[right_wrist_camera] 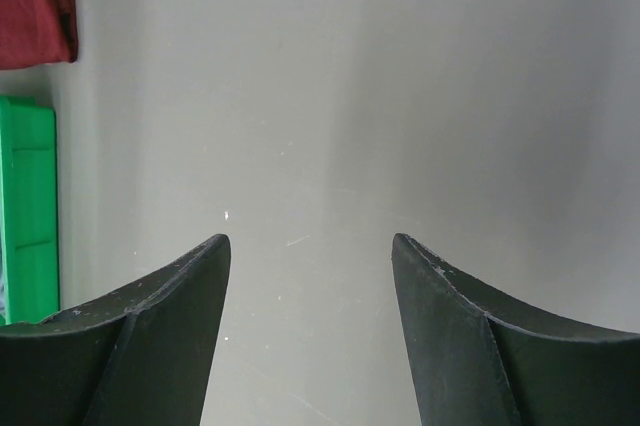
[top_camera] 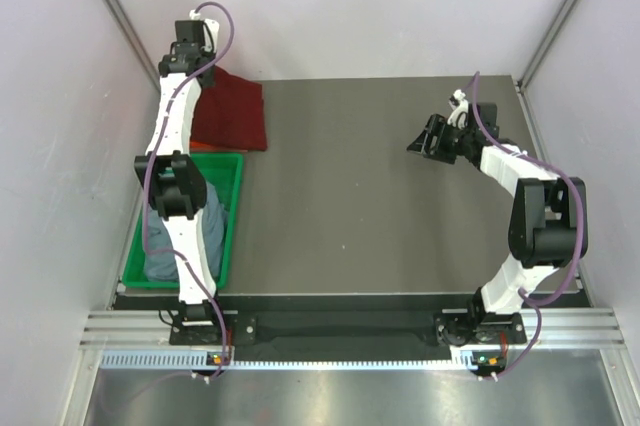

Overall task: Fold and stack the t-shirts
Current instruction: Neatly place the folded tshirt to the corner

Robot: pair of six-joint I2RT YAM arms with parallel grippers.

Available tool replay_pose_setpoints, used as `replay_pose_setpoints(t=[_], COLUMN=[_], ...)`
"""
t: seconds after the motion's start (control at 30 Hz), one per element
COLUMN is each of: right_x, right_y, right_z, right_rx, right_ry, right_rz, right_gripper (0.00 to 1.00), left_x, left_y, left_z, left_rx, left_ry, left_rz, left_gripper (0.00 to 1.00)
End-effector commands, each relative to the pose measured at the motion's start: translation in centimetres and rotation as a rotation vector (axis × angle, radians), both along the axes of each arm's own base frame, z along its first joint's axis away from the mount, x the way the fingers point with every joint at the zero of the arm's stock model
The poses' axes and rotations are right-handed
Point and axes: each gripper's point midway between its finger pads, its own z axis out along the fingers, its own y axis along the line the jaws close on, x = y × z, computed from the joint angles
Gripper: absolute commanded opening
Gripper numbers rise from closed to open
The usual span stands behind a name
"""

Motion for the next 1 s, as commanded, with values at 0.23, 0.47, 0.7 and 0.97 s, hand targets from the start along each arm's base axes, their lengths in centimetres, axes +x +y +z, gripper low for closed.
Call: replay_pose_setpoints(t=[0.23, 0.47, 0.7, 0.97], right_x=[1.3, 1.2, 1.3, 1.8], right_y=[-0.2, -0.7, -0.5, -0.7], right_z=[3.4, 3.3, 3.2, 2.3], right_rx=[-0.039, -0.052, -0.044, -0.044], right_ry=[-0.112, -0.109, -0.107, -0.094], right_rz=[0.005, -0.008, -0.005, -0.016], right_gripper=[0.66, 0.67, 0.67, 0.67], left_x=[0.2, -0.5, 0.5, 3.2], left_y=[1.1, 2.2, 5.3, 8.2], left_z=[9.1, 9.6, 7.5, 0.7], left_rx=[-0.008, -0.008, -0.067, 0.002], left_ry=[-0.235, -0.235, -0.239, -0.197], left_rz=[-0.053, -0.052, -0.034, 0.060], left_gripper=[0.00, 0.00, 0.00, 0.00])
